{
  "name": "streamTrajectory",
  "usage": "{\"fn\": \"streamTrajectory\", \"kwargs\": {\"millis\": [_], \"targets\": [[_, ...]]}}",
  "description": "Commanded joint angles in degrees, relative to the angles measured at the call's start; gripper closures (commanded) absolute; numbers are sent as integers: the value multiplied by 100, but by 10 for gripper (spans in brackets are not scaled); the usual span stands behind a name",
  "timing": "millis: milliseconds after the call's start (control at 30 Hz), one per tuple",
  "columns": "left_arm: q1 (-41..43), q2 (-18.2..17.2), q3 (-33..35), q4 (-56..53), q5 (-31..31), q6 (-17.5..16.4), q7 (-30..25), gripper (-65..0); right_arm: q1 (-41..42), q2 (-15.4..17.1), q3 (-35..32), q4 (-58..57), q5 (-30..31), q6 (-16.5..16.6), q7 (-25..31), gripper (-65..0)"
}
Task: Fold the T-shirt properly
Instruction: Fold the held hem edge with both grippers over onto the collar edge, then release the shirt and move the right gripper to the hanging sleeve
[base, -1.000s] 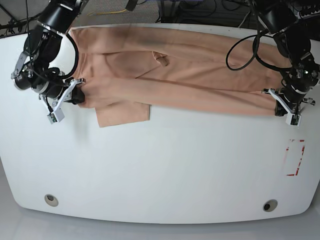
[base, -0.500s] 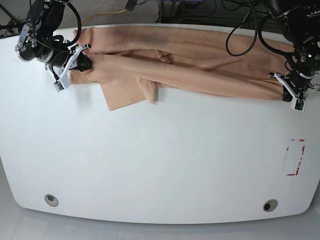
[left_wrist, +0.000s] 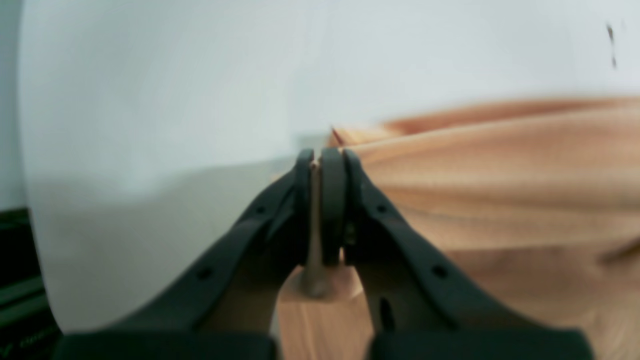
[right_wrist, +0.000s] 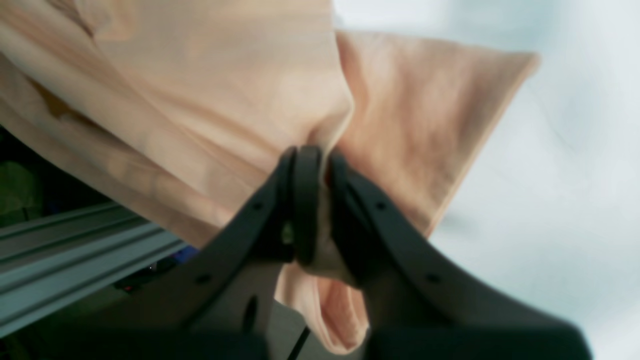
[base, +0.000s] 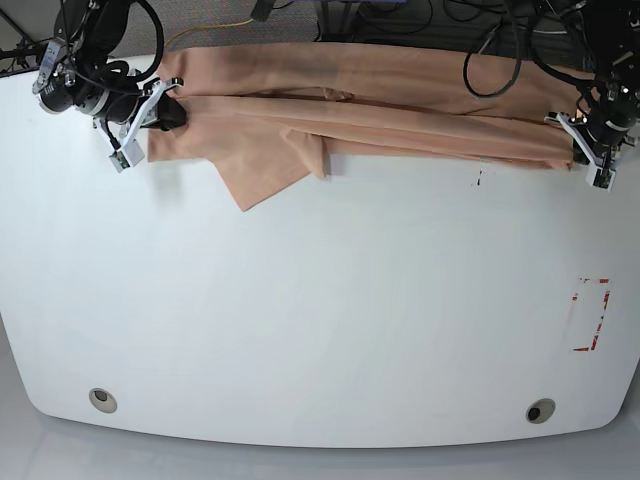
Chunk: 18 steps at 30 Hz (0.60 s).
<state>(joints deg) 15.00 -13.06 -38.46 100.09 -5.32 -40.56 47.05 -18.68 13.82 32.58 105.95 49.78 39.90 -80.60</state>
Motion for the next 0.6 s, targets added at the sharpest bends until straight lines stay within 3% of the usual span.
{"fn": "streamTrajectory", "kwargs": {"millis": [0,100,167,233,300,467,567], "targets": [[-37,-114,-36,105,18,56,-76,-135,-9,90,43,99,37,10,60,-133],[-37,-96,-27,114,9,56,-76,-319,-9,90,43,170,73,10,64,-282],[-37,-96,-27,122,0,56,-76,-400,-9,64,87,381,73,10,64,-377],[-54,-96,-18,122,-8,56,-67,-407,-9,20,193,600,73,10,64,-452],[-63,-87,-18,149,-96,56,-67,-407,17,-86,228,741,134,10,64,-484],[-54,-96,-27,518,-756,56,-6,-407,96,-235,465,706,969,10,64,-485],[-54,-43,70,571,-817,56,381,-407,123,-490,448,539,1040,10,60,-468]]}}
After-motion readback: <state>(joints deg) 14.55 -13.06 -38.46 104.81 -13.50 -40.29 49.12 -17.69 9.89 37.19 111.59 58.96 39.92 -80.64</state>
